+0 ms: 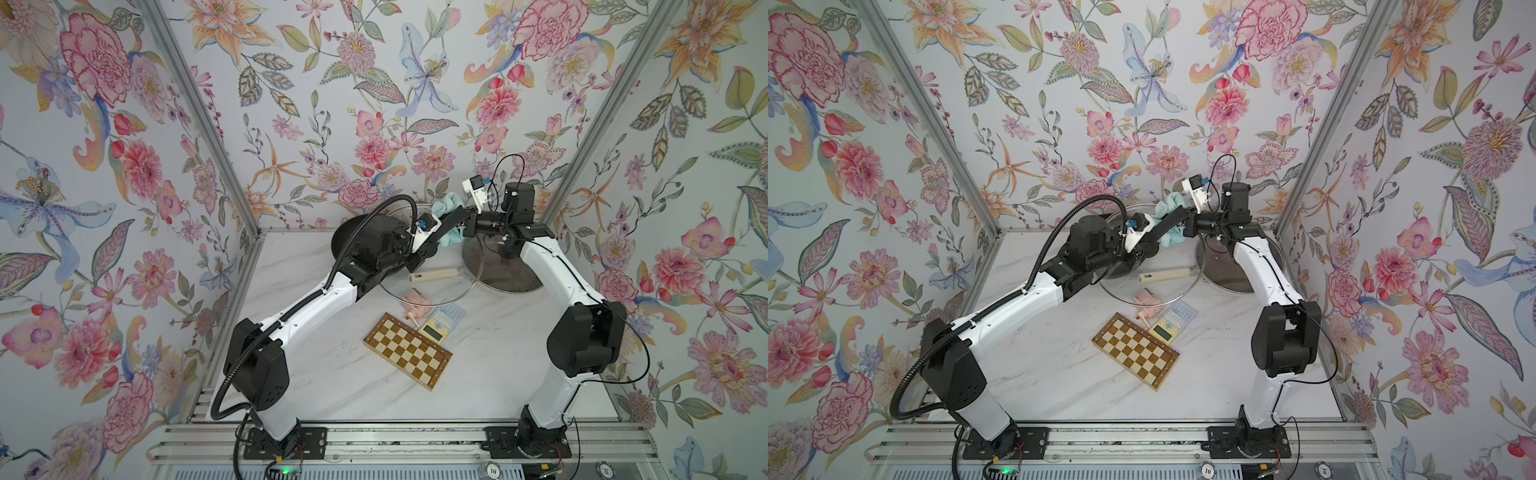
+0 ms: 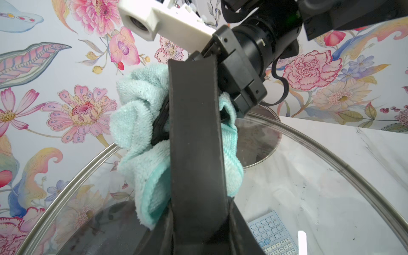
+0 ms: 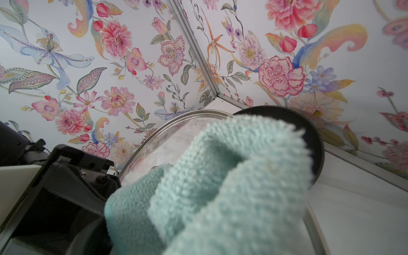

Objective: Wipe the pot lid with a cloth
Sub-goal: Wipe the pot lid.

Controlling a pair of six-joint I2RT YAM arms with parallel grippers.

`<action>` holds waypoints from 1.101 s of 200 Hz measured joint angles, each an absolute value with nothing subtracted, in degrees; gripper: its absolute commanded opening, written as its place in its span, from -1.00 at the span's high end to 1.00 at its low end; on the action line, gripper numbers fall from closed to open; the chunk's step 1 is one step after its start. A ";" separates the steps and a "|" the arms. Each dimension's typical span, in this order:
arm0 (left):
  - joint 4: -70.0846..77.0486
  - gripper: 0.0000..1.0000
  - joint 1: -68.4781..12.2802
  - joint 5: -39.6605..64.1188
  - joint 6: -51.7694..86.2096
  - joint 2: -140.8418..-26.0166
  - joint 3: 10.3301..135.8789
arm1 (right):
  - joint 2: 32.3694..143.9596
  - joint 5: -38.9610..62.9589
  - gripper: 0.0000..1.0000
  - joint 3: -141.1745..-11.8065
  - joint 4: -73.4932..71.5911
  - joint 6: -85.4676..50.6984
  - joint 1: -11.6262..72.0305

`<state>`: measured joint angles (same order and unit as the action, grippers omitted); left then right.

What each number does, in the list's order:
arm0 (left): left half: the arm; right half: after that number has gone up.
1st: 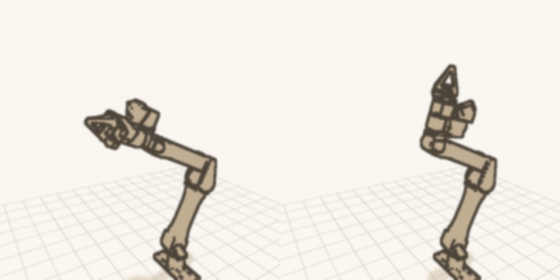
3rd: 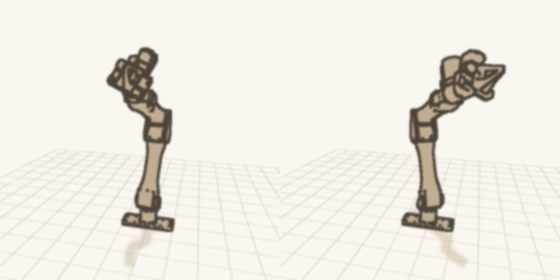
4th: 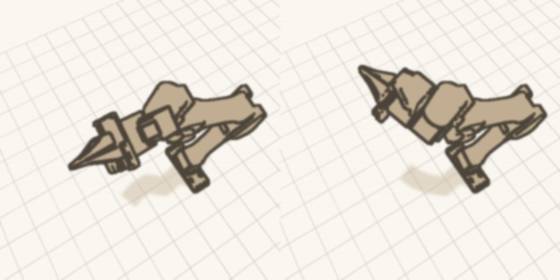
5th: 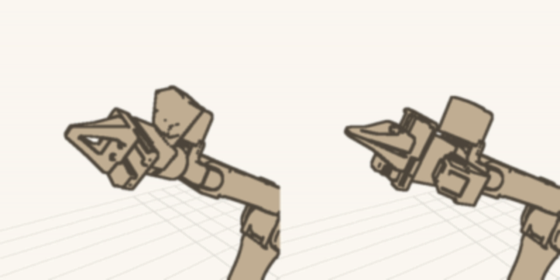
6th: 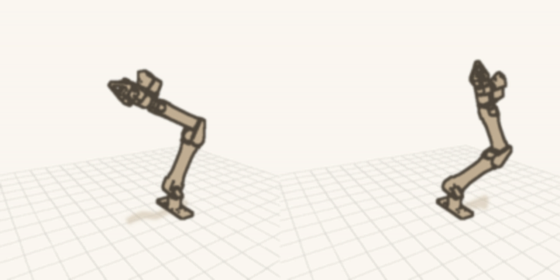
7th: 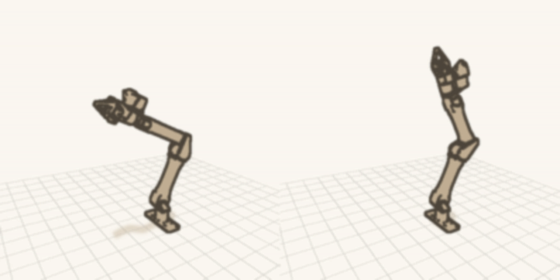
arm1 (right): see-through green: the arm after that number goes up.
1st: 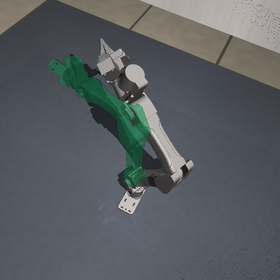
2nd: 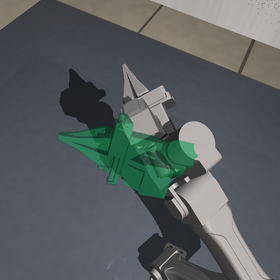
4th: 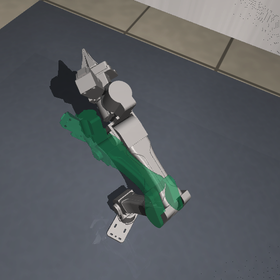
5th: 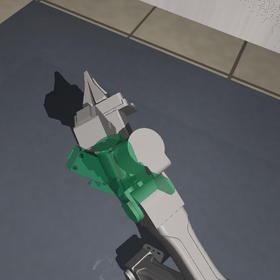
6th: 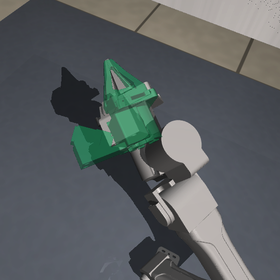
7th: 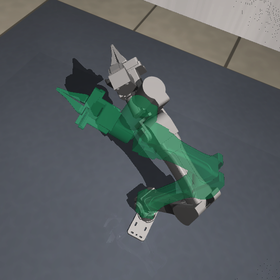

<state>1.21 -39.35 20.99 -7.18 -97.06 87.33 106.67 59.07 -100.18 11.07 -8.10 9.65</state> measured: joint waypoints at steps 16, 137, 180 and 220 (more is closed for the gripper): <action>-0.47 1.00 -39.35 19.99 -7.14 -97.08 87.33 | 107.02 56.99 1.00 -99.53 11.88 -7.68 10.02; 4.82 1.00 -38.48 13.67 -3.22 -103.74 90.96 | 81.91 18.44 1.00 -70.04 6.13 -18.59 7.97; 8.69 1.00 -36.25 5.19 4.97 -110.37 98.17 | 72.99 11.16 1.00 -61.30 -1.85 -28.45 11.62; 11.35 1.00 -35.73 -3.64 12.91 -115.52 107.85 | 75.07 4.01 1.00 -63.46 -15.18 -28.18 25.74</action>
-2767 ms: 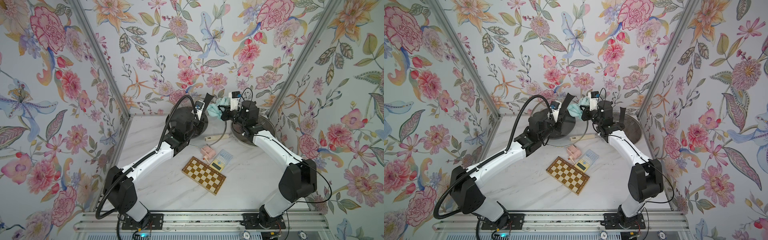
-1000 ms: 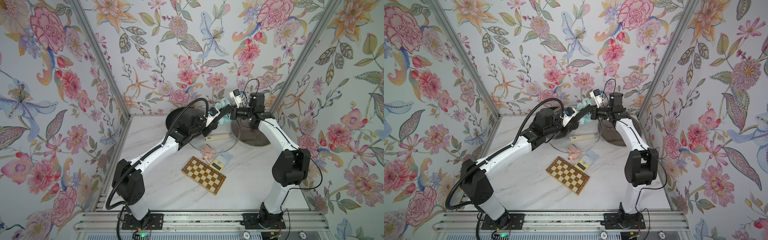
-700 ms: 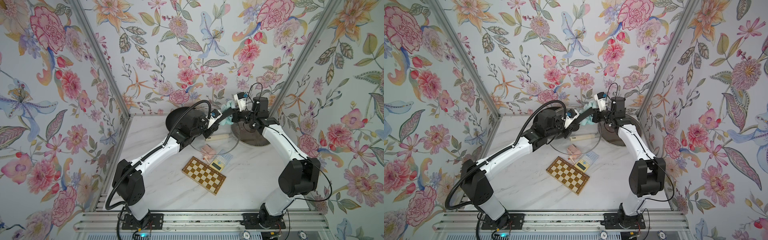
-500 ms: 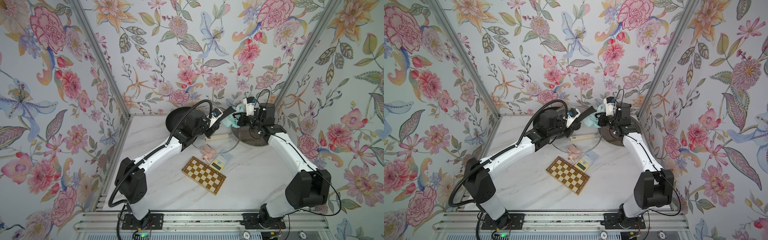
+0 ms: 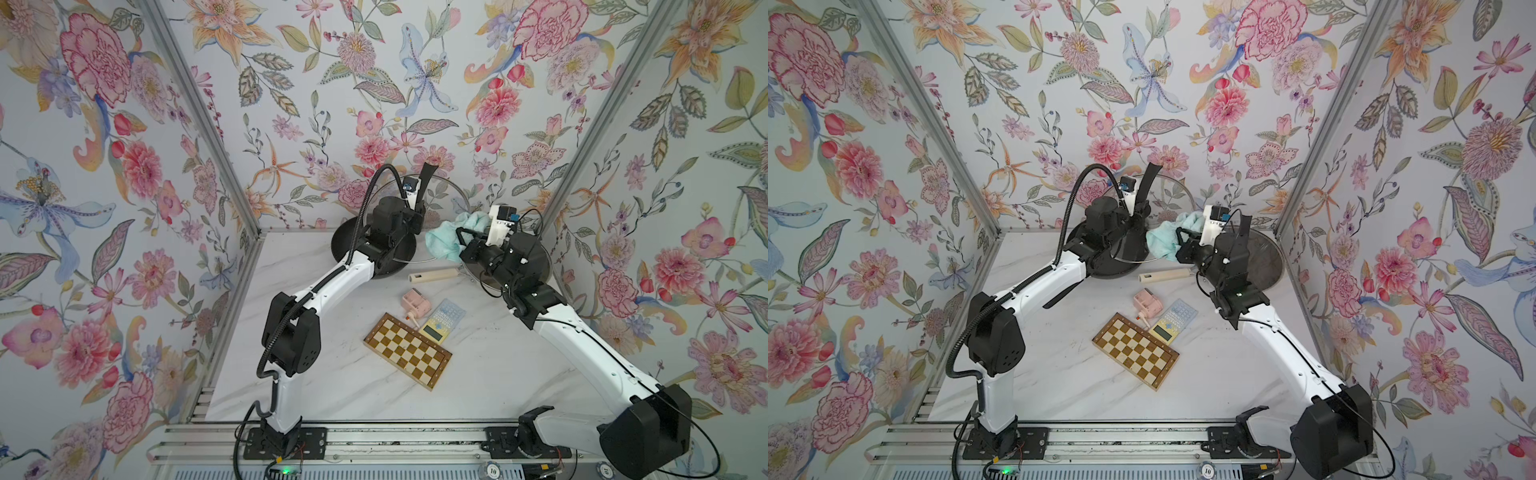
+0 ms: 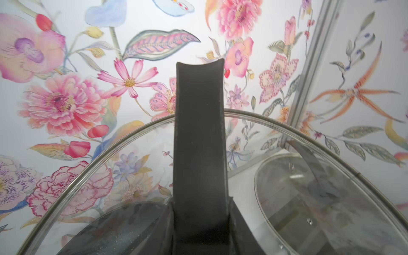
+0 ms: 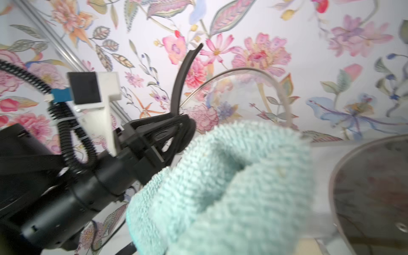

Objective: Wipe the pot lid with a cloth
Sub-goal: Wipe the pot lid.

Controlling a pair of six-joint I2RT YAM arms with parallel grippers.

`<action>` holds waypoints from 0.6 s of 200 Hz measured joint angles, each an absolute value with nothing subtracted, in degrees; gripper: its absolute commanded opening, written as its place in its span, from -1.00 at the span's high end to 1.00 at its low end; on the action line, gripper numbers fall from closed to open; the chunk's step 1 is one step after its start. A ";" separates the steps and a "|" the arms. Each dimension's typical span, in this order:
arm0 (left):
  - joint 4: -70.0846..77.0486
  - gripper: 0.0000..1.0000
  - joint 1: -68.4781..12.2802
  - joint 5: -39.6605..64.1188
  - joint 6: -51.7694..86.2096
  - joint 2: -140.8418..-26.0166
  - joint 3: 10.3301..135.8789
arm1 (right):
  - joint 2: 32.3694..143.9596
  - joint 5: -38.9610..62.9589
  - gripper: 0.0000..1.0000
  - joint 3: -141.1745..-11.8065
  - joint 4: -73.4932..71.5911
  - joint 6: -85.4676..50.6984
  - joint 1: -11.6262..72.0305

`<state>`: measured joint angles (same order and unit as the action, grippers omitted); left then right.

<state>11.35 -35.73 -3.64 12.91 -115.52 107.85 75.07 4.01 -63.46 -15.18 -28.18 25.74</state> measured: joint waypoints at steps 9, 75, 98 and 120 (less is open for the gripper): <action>12.36 1.00 -35.75 -5.43 14.52 -116.31 109.56 | 77.82 1.34 1.00 -65.01 -17.30 -27.64 27.97; 19.92 1.00 -35.33 -18.06 23.83 -116.92 107.98 | 98.76 -12.93 1.00 -77.21 -24.67 -23.66 37.98; 23.92 1.00 -34.37 -21.12 27.03 -116.62 105.43 | 105.06 -15.86 1.00 -84.90 -23.42 -21.58 39.99; 26.81 1.00 -32.56 -23.57 29.04 -114.98 102.24 | 108.68 -15.27 1.00 -88.55 -24.51 -20.51 41.04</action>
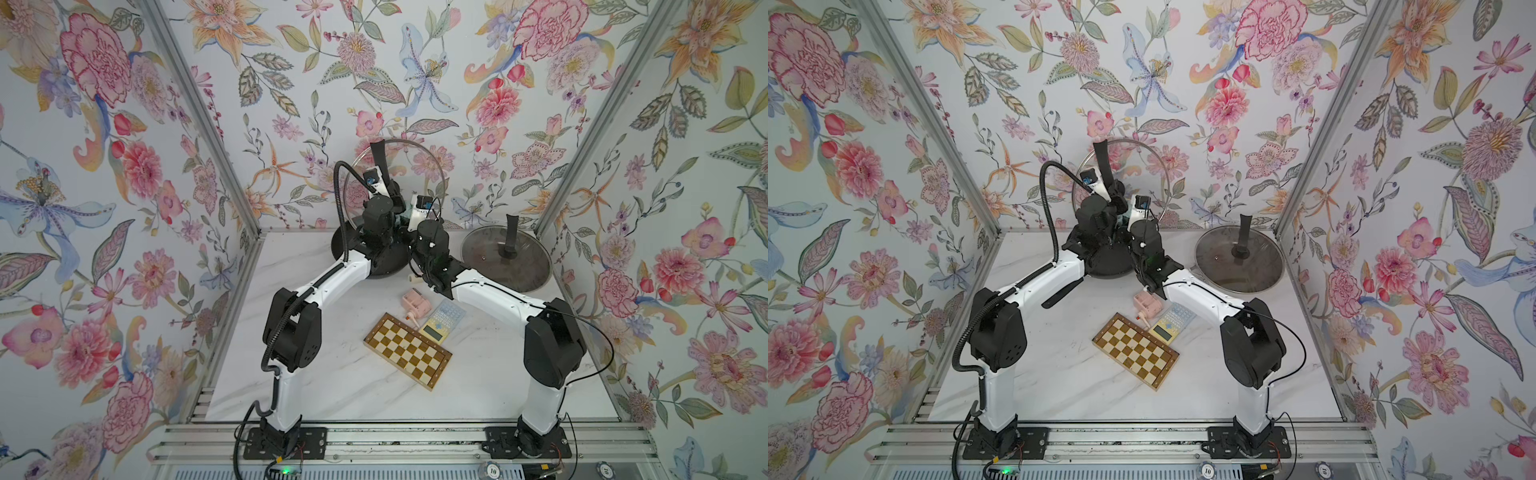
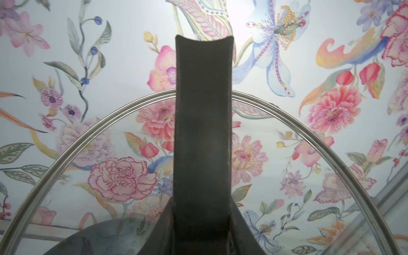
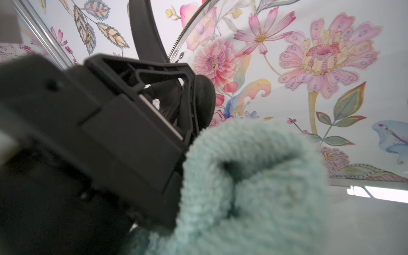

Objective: Wipe the pot lid with a cloth
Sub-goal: Wipe the pot lid.

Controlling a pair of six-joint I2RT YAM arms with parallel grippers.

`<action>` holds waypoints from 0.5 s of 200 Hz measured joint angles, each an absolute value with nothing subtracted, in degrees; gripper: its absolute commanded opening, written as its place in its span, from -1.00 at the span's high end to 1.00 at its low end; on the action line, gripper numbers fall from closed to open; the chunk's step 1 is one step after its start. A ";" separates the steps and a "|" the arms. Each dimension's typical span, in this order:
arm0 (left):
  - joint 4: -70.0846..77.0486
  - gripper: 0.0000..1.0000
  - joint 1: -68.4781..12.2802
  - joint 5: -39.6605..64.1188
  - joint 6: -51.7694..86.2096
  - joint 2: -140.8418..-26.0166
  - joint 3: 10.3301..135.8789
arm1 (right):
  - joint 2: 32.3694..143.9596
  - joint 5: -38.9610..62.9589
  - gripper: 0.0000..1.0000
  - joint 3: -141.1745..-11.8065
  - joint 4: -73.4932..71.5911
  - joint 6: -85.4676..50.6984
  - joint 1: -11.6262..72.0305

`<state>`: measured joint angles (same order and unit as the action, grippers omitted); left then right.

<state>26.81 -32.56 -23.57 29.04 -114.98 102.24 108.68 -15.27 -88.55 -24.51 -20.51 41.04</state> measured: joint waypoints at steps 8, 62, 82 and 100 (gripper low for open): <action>27.86 1.00 -32.23 -24.34 29.47 -114.26 101.01 | 109.27 -14.98 1.00 -88.90 -25.28 -20.18 41.32; 32.32 1.00 -31.97 -26.24 32.18 -109.43 94.08 | 108.22 -13.02 1.00 -85.71 -30.65 -16.01 41.71; 32.27 1.00 -32.16 -25.74 32.38 -108.03 91.88 | 105.25 -10.20 1.00 -81.10 -31.42 -12.29 40.95; 32.21 1.00 -32.64 -25.30 31.42 -107.72 91.11 | 101.82 -5.78 1.00 -77.30 -29.63 -8.19 39.11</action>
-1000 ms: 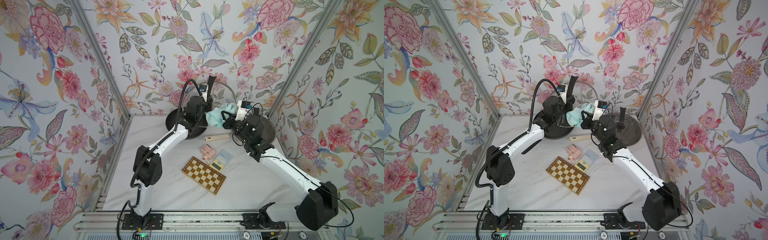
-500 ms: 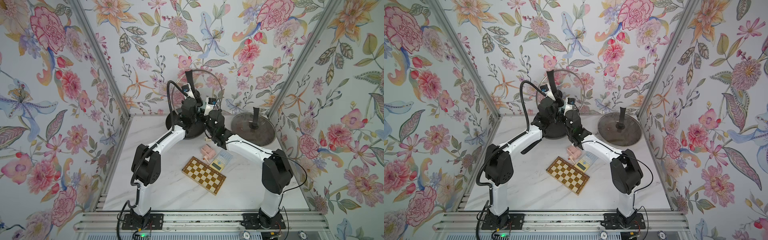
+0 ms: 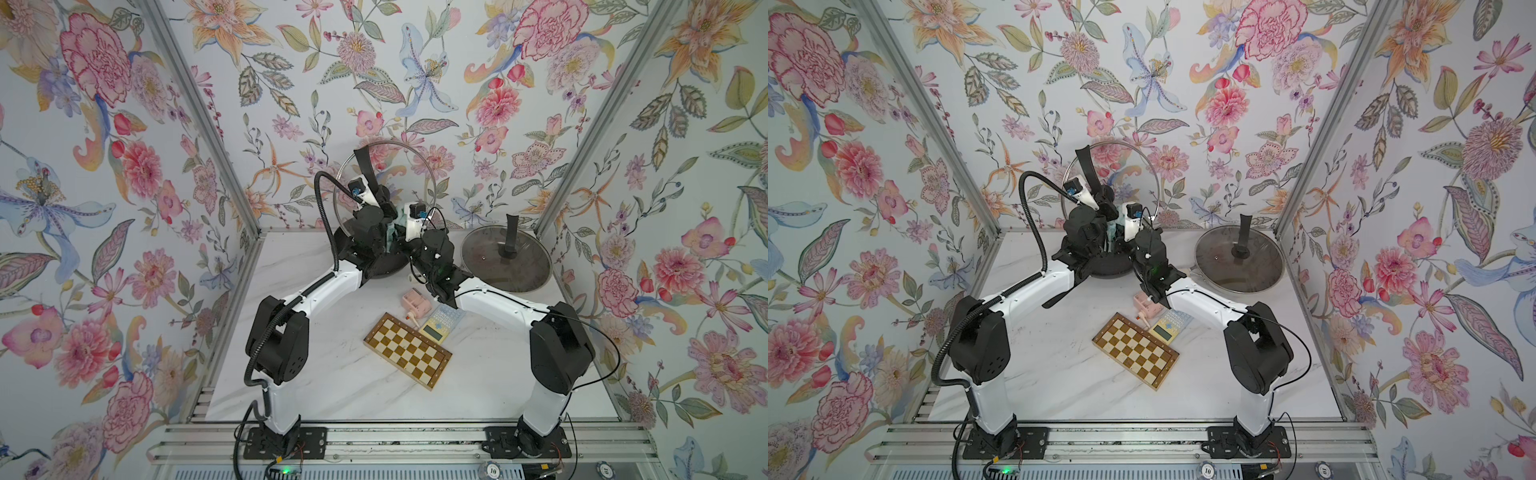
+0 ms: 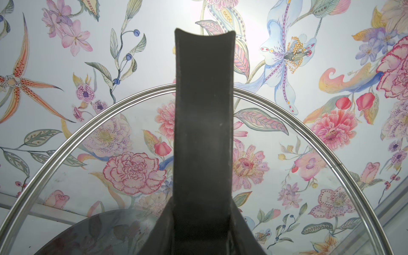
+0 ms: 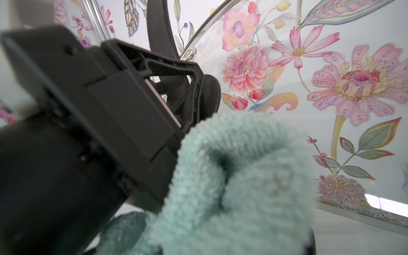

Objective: Wipe the pot lid with a cloth
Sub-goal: Wipe the pot lid.

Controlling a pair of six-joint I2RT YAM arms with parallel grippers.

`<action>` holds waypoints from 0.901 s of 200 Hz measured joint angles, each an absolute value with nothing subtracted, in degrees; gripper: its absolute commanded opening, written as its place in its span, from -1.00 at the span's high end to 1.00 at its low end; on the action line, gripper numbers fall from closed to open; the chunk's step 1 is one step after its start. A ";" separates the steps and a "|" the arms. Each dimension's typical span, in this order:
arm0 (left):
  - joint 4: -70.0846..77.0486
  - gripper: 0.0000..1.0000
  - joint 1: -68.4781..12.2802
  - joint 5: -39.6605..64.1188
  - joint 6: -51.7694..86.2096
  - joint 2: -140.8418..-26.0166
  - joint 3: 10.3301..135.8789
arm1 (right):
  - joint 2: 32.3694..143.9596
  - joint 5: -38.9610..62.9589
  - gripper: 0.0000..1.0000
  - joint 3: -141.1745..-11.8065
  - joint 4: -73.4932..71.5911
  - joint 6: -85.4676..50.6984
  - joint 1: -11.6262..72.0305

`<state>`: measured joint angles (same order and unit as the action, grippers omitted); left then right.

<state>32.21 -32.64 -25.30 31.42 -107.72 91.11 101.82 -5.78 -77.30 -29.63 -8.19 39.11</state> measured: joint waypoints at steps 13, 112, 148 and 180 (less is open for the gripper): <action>32.21 1.00 -32.75 -24.25 30.15 -107.72 91.09 | 99.02 -2.55 1.00 -75.16 -27.05 -5.91 37.26; 31.18 1.00 -32.18 0.19 16.64 -105.01 90.39 | 78.98 -4.93 0.99 -68.10 -5.28 -5.72 10.81; 26.81 1.00 -34.65 21.54 5.78 -101.58 85.62 | 78.06 13.10 1.00 -81.71 -0.23 -11.70 0.19; 19.79 1.00 -38.13 32.60 -3.25 -101.21 83.18 | 80.71 30.89 1.00 -89.06 -2.74 -18.94 -6.94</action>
